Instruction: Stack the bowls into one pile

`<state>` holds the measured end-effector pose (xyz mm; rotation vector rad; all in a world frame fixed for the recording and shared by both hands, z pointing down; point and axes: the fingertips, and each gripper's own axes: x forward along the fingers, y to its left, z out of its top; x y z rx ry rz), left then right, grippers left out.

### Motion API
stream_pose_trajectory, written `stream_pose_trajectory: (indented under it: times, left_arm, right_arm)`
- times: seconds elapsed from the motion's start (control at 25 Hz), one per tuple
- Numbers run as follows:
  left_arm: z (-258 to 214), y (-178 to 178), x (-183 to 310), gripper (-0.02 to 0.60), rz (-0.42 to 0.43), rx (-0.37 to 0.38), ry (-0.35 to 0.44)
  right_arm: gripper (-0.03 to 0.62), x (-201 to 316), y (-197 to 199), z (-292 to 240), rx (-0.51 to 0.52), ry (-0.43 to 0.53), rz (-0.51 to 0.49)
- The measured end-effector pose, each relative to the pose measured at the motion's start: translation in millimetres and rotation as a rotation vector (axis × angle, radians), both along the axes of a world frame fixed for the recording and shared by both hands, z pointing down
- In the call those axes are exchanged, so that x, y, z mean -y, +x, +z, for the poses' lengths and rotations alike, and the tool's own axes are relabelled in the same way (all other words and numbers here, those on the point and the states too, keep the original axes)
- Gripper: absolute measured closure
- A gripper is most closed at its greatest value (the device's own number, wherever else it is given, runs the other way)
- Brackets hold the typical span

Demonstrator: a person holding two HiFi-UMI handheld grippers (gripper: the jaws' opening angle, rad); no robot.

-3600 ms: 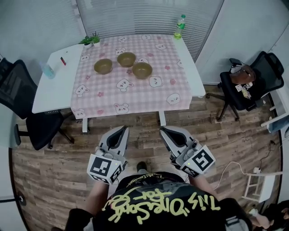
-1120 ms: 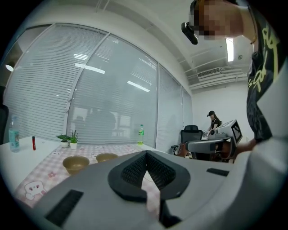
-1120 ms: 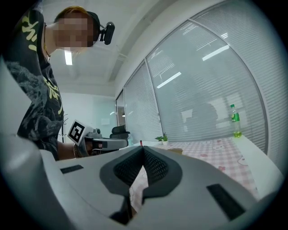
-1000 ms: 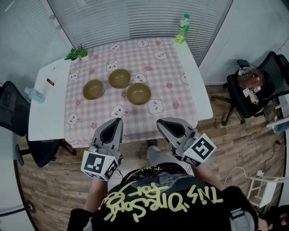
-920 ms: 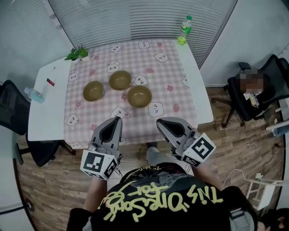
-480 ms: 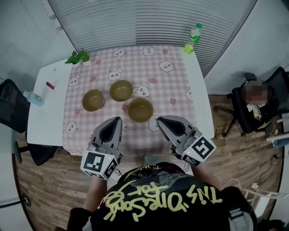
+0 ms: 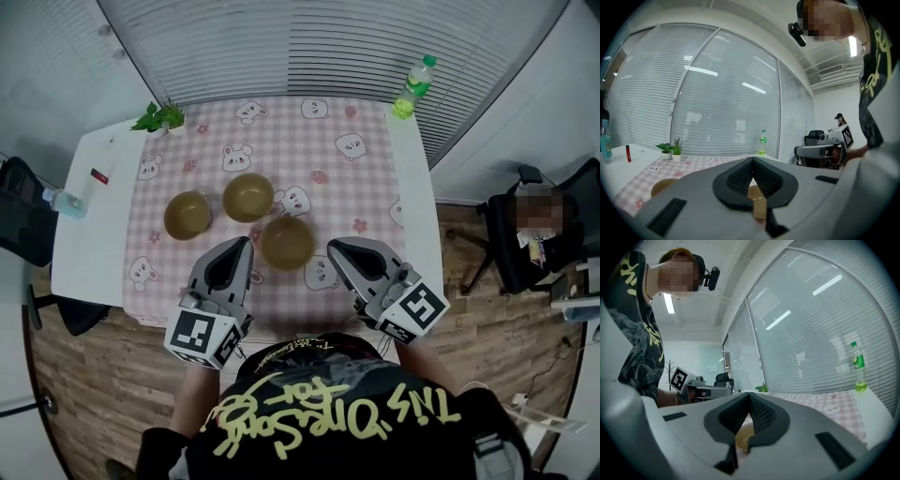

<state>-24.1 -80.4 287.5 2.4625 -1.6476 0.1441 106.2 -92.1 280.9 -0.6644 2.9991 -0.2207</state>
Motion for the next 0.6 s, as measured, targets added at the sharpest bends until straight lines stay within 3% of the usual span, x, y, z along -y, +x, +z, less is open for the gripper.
stream_pose_trajectory:
  times: [0.12,0.36,0.6]
  left_arm:
    - [7,3,8,0.586,-0.005,0.013,-0.021]
    - [8,1,20,0.586,-0.029,0.016,0.028]
    - [32,-21,21,0.586,-0.058,0.031,-0.054]
  right_arm:
    - [0.591,9,0,4,0.012,-0.014,-0.011]
    - [0.591,23,-7,12,0.004,-0.030,-0.047]
    - [0.591,28,-23,17,-0.016,-0.027,-0.050]
